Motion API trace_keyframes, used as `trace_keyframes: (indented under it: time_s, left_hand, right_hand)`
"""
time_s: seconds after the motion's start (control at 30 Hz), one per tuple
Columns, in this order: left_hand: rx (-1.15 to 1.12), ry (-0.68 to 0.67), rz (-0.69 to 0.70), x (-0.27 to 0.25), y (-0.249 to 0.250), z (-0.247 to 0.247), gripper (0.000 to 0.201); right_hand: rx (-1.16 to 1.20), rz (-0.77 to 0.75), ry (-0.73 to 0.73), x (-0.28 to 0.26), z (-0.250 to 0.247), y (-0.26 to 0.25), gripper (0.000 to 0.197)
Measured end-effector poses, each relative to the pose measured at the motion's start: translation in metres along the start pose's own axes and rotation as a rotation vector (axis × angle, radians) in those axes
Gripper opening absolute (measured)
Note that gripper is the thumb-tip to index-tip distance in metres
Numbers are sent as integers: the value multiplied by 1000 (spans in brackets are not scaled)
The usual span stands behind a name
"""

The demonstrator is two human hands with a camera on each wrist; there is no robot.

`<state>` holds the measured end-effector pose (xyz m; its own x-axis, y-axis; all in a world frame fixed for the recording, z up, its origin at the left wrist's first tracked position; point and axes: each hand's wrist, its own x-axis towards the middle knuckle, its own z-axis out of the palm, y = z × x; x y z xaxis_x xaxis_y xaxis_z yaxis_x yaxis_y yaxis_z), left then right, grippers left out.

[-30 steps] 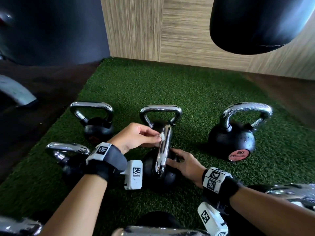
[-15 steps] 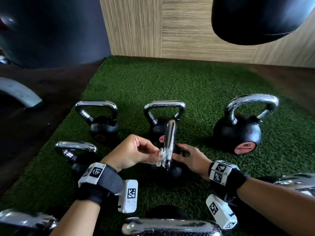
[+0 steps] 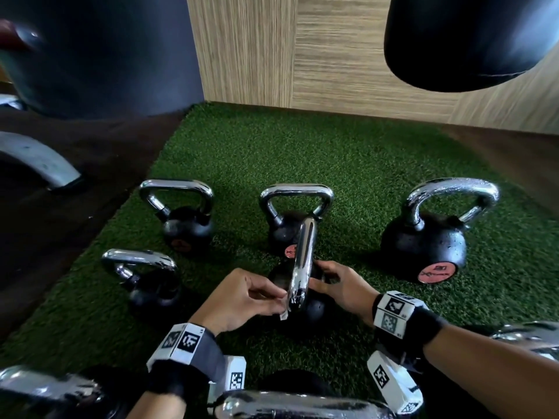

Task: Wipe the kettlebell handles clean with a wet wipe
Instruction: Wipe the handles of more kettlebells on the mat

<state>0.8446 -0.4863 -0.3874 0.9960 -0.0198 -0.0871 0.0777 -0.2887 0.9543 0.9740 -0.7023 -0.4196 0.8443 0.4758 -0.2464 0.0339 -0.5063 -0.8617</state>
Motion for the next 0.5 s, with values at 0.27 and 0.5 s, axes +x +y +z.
trace_keyframes:
  time_s: [0.27,0.5]
  left_hand:
    - [-394,201,-7,14,43,-40,19]
    - [-564,202,1,27,71,-38,40]
  right_hand:
    - [-303,-520,382,-27,-38,-83,17]
    - [-163,-702,163,-40,-30,-133,33]
